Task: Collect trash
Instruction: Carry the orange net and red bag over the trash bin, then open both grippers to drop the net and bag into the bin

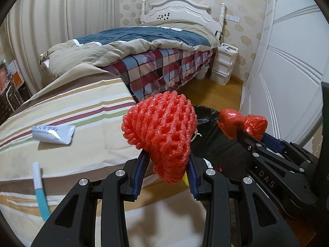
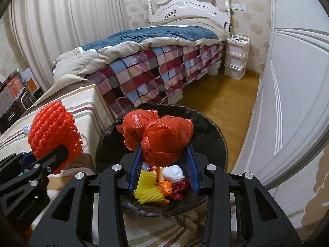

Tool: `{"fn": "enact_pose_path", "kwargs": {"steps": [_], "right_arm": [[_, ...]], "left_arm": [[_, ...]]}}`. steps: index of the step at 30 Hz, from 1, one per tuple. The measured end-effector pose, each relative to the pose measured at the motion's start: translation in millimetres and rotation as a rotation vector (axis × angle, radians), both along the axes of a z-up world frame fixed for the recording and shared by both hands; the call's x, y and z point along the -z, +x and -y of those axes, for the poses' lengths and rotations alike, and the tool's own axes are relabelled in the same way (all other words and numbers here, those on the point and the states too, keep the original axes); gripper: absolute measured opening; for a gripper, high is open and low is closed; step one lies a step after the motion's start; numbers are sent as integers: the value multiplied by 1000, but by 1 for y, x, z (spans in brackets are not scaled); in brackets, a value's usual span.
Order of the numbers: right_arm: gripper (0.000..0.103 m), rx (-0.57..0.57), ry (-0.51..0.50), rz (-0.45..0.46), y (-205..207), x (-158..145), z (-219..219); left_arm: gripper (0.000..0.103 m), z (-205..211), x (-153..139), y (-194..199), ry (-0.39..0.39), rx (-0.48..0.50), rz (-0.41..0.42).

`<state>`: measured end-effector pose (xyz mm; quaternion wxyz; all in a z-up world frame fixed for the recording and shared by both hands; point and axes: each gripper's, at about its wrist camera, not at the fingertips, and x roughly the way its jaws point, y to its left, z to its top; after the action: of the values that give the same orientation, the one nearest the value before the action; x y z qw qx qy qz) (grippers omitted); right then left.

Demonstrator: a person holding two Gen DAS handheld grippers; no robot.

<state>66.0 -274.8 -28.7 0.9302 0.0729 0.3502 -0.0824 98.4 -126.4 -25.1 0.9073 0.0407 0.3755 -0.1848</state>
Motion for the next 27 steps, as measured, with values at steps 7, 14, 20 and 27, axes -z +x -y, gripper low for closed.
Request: {"fn": "enact_pose_path", "kwargs": {"steps": [7, 14, 20, 27], "right_arm": [[38, 20, 5, -2, 6, 3, 12], [39, 33, 15, -14, 13, 9, 20], [56, 53, 14, -10, 14, 11, 25], [58, 68, 5, -8, 12, 11, 27]], "left_arm": [[37, 16, 11, 11, 26, 1, -22], [42, 27, 18, 18, 47, 2, -29], [61, 28, 19, 17, 56, 2, -26], [73, 29, 15, 12, 69, 1, -2]]}}
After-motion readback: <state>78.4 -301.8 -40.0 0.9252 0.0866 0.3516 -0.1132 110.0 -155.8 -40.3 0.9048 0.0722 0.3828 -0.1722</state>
